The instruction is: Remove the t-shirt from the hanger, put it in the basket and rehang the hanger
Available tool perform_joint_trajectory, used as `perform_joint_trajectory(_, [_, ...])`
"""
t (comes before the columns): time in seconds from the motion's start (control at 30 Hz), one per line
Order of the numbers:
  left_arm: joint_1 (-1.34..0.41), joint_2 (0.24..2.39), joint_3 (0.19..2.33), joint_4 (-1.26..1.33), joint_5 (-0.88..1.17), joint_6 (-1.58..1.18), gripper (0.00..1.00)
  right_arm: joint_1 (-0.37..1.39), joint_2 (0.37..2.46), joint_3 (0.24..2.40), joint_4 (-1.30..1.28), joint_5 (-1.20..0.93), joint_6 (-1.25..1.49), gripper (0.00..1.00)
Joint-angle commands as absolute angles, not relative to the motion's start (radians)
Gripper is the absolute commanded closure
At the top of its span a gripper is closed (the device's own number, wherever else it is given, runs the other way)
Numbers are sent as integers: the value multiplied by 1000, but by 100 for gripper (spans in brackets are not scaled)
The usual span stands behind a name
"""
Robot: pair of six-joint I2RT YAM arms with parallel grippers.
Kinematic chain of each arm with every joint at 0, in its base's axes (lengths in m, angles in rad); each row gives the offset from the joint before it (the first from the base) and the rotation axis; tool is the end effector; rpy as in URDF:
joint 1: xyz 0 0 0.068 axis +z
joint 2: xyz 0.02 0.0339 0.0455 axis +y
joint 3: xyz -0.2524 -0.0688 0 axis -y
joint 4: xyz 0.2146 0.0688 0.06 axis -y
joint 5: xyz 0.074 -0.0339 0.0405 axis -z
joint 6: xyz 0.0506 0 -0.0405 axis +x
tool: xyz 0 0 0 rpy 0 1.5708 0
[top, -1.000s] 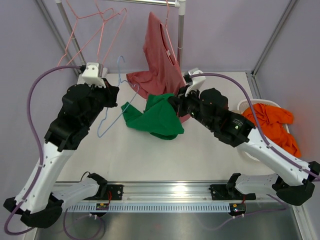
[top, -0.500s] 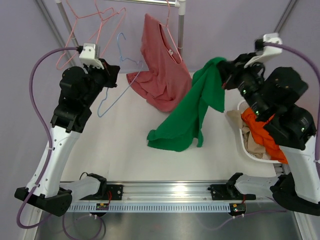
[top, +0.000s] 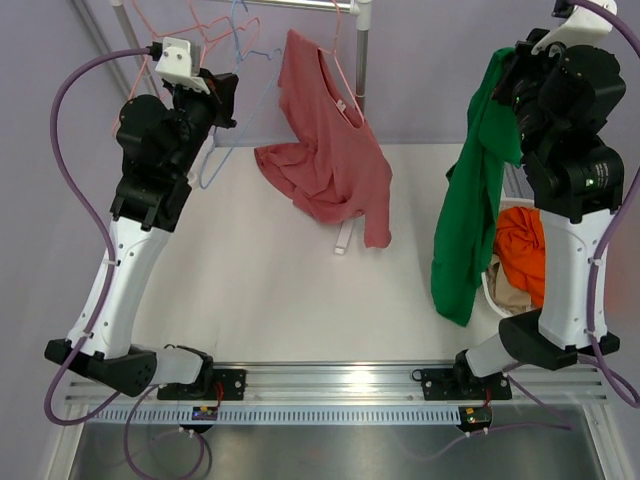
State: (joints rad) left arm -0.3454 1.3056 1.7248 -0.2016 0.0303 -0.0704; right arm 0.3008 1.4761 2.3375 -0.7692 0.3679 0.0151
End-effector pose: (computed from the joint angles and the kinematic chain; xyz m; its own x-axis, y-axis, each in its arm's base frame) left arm 0.2320 -0.0851 0.5261 0.1769 -0.1384 -0.9745 0.3796 0.9230 -0.0622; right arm 0.2070 0.0452 0.5778 0.0889 0.0423 -0.9951 0.0643 0.9968 0.0481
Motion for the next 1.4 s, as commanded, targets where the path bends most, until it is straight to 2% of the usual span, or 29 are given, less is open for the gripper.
perform_joint_trajectory(0.0, [-341,1330,1775,-92,-47,-6,100,236,1541,2521,-730,376,-49,100])
perform_joint_trajectory(0.1, [-325,1359,1779,-58,-52,-8,100,190,1604,2621,-716,403,-69,100])
perform_joint_trajectory(0.23, [-295,1419,1805,-22,-63,-8,100,124,1611,2617,-623,472,-118,100])
perform_joint_trajectory(0.4, [-249,1491,1839,25,-61,-26,100,-33,1582,2649,-540,446,-130,100])
perform_joint_trajectory(0.7, [-219,1601,1910,159,-89,-48,100,-60,1523,2654,-327,558,-363,100])
perform_joint_trajectory(0.8, [-218,1646,1970,158,-89,-51,100,-81,1465,2528,-285,624,-384,100])
perform_joint_trajectory(0.93, [-218,1641,1948,196,-84,-60,100,-104,1330,2253,-242,670,-330,100])
perform_joint_trajectory(1.0, [-216,1654,1957,186,-83,-61,100,-106,1296,2186,-265,712,-295,100])
perform_joint_trajectory(1.1, [-207,1667,1950,183,-71,-71,100,-110,1218,1999,-308,762,-201,100])
perform_joint_trajectory(1.13, [-204,1669,1944,187,-68,-74,100,-110,1171,1877,-313,770,-163,100])
perform_joint_trajectory(1.23, [-203,1680,1904,230,-78,-64,100,-121,1111,1638,-354,727,16,100])
perform_joint_trajectory(1.27, [-196,1687,1904,235,-69,-71,100,-164,1115,1603,-400,700,126,100])
perform_joint_trajectory(1.37, [-176,1721,1928,209,-41,-97,100,-286,1193,1604,-552,446,292,100])
